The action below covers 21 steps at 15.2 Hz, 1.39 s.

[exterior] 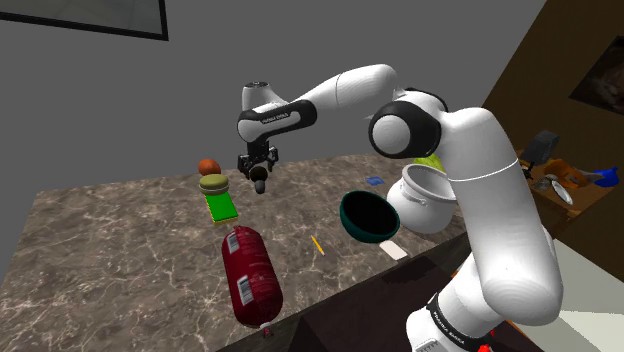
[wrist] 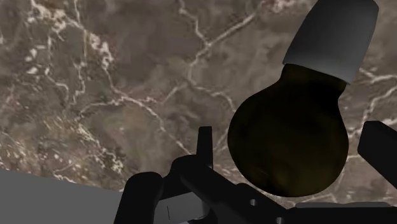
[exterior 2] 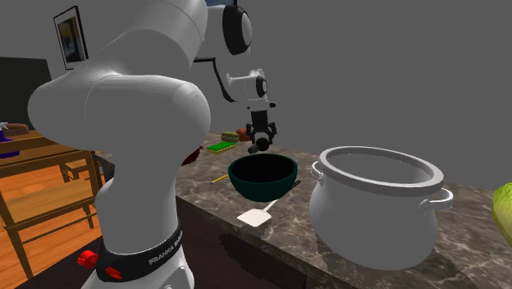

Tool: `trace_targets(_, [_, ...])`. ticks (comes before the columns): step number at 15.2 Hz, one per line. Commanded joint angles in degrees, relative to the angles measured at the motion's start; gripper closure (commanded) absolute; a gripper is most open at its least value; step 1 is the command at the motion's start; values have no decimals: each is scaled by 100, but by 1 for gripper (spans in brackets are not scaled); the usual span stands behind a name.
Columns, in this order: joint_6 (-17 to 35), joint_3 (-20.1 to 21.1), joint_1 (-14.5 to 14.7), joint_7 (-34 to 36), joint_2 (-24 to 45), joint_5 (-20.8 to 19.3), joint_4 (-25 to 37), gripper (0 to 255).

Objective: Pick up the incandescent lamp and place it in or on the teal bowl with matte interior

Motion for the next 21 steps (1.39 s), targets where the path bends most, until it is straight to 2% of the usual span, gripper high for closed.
trace_targets(1, [7, 0, -1, 0, 3, 0, -2, 0])
trace_targets(4, [6, 0, -1, 0, 3, 0, -1, 0])
trace_targets(5, [6, 0, -1, 0, 3, 0, -1, 255])
trace_targets(14, [7, 0, -1, 0, 3, 0, -2, 255])
trace_targets(21, [-343, 1, 3, -38, -284, 7, 63, 255])
